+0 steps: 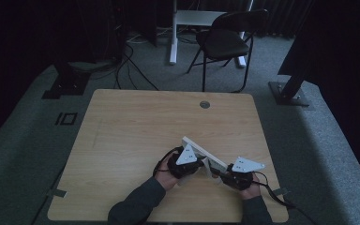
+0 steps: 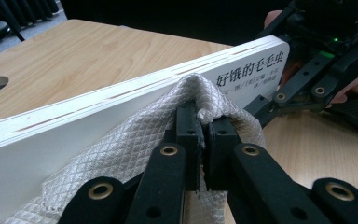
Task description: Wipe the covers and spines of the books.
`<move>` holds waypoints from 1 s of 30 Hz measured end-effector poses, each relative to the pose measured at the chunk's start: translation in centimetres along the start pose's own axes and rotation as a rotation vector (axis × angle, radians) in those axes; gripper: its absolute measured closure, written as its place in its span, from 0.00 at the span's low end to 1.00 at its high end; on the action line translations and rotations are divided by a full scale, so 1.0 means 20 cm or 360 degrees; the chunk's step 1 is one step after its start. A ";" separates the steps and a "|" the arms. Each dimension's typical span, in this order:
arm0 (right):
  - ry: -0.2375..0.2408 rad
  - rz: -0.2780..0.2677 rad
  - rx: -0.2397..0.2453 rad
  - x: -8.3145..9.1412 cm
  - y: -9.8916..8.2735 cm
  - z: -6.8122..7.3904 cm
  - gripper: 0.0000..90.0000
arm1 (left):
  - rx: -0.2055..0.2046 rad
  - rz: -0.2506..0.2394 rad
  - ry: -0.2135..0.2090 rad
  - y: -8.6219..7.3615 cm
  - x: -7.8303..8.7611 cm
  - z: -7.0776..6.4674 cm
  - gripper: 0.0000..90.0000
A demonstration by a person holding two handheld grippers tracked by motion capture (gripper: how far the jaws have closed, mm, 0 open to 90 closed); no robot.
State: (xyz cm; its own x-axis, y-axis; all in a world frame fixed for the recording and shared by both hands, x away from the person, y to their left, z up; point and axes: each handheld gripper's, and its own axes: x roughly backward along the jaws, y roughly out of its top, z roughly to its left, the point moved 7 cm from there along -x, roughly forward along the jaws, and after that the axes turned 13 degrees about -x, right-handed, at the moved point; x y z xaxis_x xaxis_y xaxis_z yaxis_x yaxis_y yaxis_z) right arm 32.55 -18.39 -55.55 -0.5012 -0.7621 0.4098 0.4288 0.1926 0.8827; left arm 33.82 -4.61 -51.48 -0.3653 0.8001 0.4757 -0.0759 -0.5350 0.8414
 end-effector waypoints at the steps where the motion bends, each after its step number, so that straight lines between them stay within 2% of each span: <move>1: 0.0000 0.0000 -0.0001 0.00 0.00 0.00 0.86 | -0.0004 -0.0001 -0.0003 0.00 0.00 0.00 0.97; 19: -0.0006 0.0004 -0.0003 0.00 0.00 0.00 0.87 | -0.0025 -0.0021 -0.0068 0.05 -0.05 -0.06 0.97; 30: -0.0002 0.0006 0.0007 0.00 0.00 0.00 0.87 | -0.0060 -0.0033 -0.0140 0.09 -0.10 -0.14 0.97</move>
State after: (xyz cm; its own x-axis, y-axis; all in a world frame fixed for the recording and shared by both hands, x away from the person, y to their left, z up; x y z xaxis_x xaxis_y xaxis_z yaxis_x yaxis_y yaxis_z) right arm 32.53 -18.34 -55.59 -0.5007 -0.7605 0.4135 0.4275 0.1981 0.8820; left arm 31.76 -7.90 -51.59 -0.2806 0.8310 0.4802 -0.1181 -0.5264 0.8420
